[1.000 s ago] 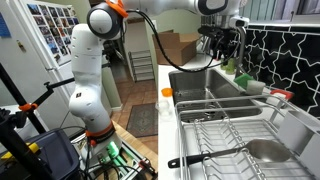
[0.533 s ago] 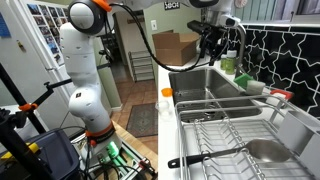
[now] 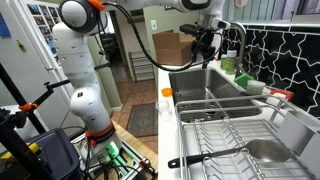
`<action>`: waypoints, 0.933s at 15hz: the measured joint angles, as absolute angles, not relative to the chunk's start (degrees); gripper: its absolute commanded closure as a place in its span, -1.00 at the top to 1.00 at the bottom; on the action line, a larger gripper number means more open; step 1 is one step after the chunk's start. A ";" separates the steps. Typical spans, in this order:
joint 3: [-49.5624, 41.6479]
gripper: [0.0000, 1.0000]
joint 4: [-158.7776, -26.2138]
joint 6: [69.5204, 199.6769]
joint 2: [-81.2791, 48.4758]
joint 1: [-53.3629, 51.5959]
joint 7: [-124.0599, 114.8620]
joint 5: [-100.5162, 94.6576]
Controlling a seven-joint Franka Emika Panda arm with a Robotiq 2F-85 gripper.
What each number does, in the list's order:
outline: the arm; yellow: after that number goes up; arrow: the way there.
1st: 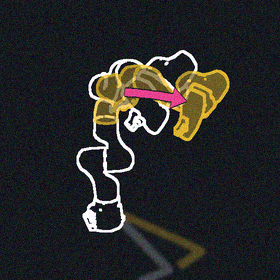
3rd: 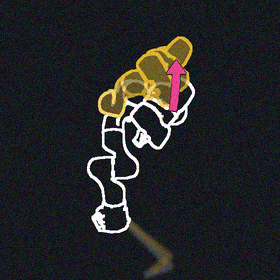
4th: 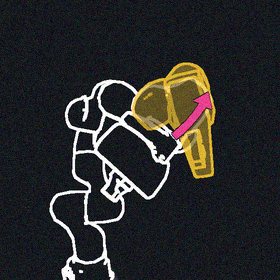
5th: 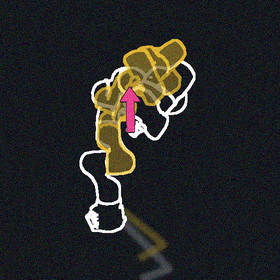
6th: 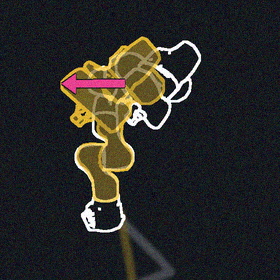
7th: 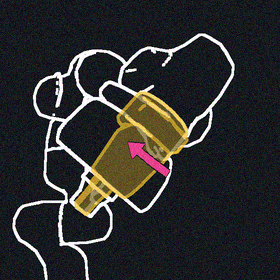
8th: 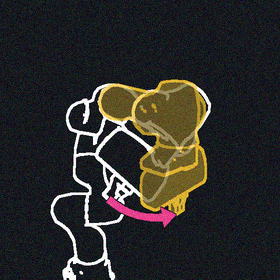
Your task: Open the water tap and draw some water in the clear bowl then place the clear bowl on its previous position
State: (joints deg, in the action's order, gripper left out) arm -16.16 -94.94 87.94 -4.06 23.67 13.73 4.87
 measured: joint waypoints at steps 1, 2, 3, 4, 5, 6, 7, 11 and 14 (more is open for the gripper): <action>-16.20 1.00 -97.80 87.93 -2.24 23.37 15.52 3.29; -16.30 1.00 -100.73 87.95 -0.38 23.22 17.41 1.96; -16.46 1.00 -103.69 88.03 1.54 23.18 19.17 0.90; -16.73 1.00 -106.54 88.11 3.44 23.17 20.61 0.22; -17.20 1.00 -109.53 88.17 5.42 23.18 21.17 0.15; -17.88 1.00 -112.53 88.24 7.40 23.20 21.21 0.16; -18.72 1.00 -115.52 88.31 9.33 23.23 21.12 0.19; -22.24 1.00 -125.49 88.71 15.35 23.68 19.98 0.20; -23.95 1.00 -130.49 91.32 17.19 24.02 17.35 0.21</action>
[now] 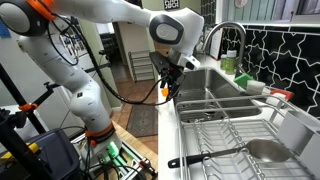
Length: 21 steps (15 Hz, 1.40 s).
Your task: Open the water tap and draw some water in the clear bowl then place the clear bowl on its previous position
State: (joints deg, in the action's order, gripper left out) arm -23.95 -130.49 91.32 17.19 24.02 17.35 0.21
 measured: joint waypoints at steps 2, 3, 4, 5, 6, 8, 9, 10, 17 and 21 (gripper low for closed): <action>-24.31 1.00 -132.97 95.12 17.70 24.16 15.86 0.11; -24.32 1.00 -133.89 96.70 17.82 24.18 15.17 0.03; -24.28 1.00 -134.63 97.91 17.83 24.17 14.50 -0.05; -24.21 1.00 -135.26 98.94 17.82 24.16 13.97 -0.07; -24.11 0.98 -135.84 99.80 17.81 24.14 13.62 -0.08; -24.01 0.86 -136.66 100.68 17.75 24.03 13.12 -0.08; -24.01 0.79 -136.99 100.94 17.70 24.00 12.82 -0.08; -24.01 0.75 -137.21 101.01 17.66 24.00 12.56 -0.08; -24.02 0.44 -138.13 101.01 17.58 24.03 11.16 -0.99; -23.99 0.33 -138.23 101.01 16.98 23.97 11.15 -1.55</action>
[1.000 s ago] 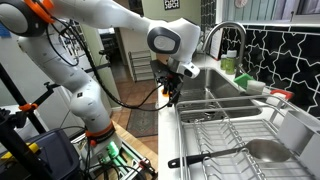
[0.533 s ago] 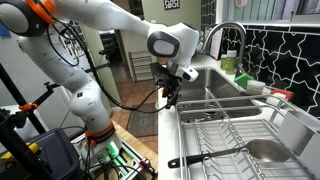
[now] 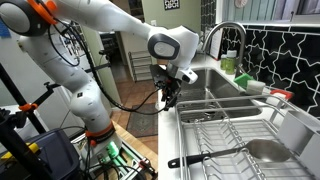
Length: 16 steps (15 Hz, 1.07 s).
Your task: Open the water tap and draw some water in the clear bowl then place the clear bowl on its previous position
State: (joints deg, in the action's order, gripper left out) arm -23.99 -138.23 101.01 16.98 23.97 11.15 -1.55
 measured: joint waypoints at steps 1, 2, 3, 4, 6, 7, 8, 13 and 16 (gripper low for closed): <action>-23.96 0.25 -138.23 101.01 16.76 23.96 11.15 -1.61; -23.92 0.06 -138.23 101.01 16.55 23.94 11.15 -1.64; -23.85 -0.02 -138.23 101.02 16.33 23.93 11.15 -1.67; -23.78 -0.10 -138.23 101.02 16.09 23.89 11.15 -1.70; -23.61 -0.58 -138.22 101.02 15.62 23.73 11.15 -1.73; -23.54 -0.73 -138.22 101.02 15.36 23.64 11.15 -1.73; -23.45 -0.90 -138.20 101.02 15.13 23.59 11.15 -1.74; -23.02 -0.94 -137.89 101.02 14.08 23.33 11.15 -1.85; -22.80 -0.94 -137.47 101.02 13.80 23.26 11.15 -2.45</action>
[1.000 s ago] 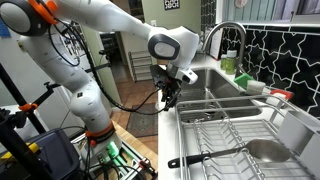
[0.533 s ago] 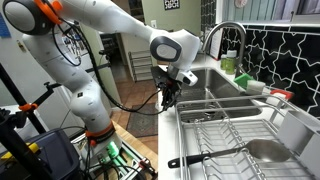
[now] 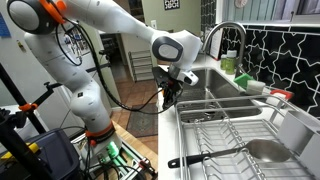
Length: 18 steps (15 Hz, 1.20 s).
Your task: Open the water tap and draw some water in the clear bowl then place the clear bowl on its previous position
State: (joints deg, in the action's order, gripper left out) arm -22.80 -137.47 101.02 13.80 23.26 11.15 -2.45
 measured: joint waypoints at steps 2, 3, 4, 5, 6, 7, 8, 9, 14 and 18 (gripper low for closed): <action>-22.79 -0.94 -136.75 101.02 13.84 23.28 11.11 -3.28; -22.80 -0.94 -136.11 101.02 13.96 23.34 10.94 -3.77; -22.80 -0.94 -135.19 101.01 14.18 23.42 10.56 -4.24; -22.80 -0.94 -134.02 100.99 14.45 23.47 10.10 -4.80; -22.80 -0.94 -132.56 100.98 14.75 23.48 9.74 -5.39; -22.76 -0.94 -130.86 100.96 14.94 23.46 9.31 -5.89; -22.65 -0.94 -128.97 100.95 14.97 23.41 9.21 -6.12; -22.49 -0.94 -126.90 100.96 14.84 23.23 9.21 -6.14; -21.26 -0.94 -115.16 101.02 9.76 20.25 9.21 -4.88; -20.38 -0.78 -106.00 101.02 1.16 18.29 10.26 -0.81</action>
State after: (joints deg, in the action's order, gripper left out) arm -20.38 -106.00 101.03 1.16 18.29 10.26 -0.81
